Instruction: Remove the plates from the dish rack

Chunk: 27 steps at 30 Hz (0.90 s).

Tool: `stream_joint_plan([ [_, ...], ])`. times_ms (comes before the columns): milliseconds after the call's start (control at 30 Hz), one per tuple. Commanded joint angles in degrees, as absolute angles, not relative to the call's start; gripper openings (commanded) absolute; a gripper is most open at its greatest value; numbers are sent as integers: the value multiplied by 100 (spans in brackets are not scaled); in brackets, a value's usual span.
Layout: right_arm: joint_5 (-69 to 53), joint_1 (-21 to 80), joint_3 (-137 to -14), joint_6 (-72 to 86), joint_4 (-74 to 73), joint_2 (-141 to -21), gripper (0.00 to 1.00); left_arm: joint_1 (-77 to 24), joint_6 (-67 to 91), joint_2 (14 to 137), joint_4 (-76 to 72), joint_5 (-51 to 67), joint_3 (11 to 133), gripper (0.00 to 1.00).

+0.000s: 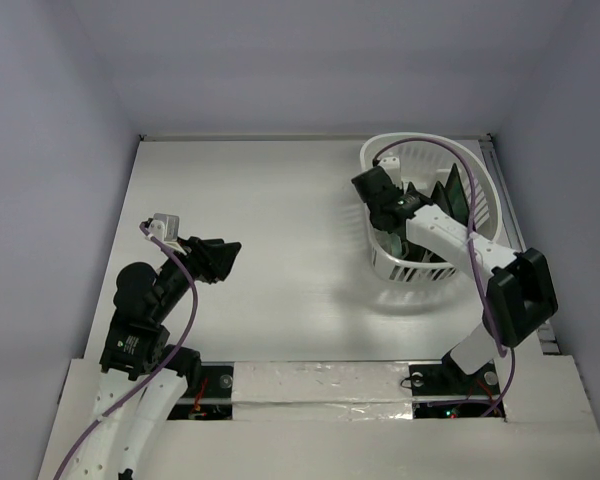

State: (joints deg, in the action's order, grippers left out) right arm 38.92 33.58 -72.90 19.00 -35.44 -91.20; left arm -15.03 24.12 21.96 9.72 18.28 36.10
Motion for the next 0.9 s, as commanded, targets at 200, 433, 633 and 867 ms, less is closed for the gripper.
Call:
stream_joint_plan([
  [200,4183,3322,-7216,1732,-3252,-9343,34,-1529,2408,2171,730,1934,3586,47],
  [433,4263,3322,-7277,1670,-3313,-9553,27,-1529,2417,2162,721,1951,3577,47],
  [633,4307,3322,-7330,1565,-3331,-9466,19,-1529,2417,2162,712,1969,3568,47],
  [867,4359,3322,-7514,1450,-3445,-9396,4,-1529,2435,2180,694,1977,3568,47],
])
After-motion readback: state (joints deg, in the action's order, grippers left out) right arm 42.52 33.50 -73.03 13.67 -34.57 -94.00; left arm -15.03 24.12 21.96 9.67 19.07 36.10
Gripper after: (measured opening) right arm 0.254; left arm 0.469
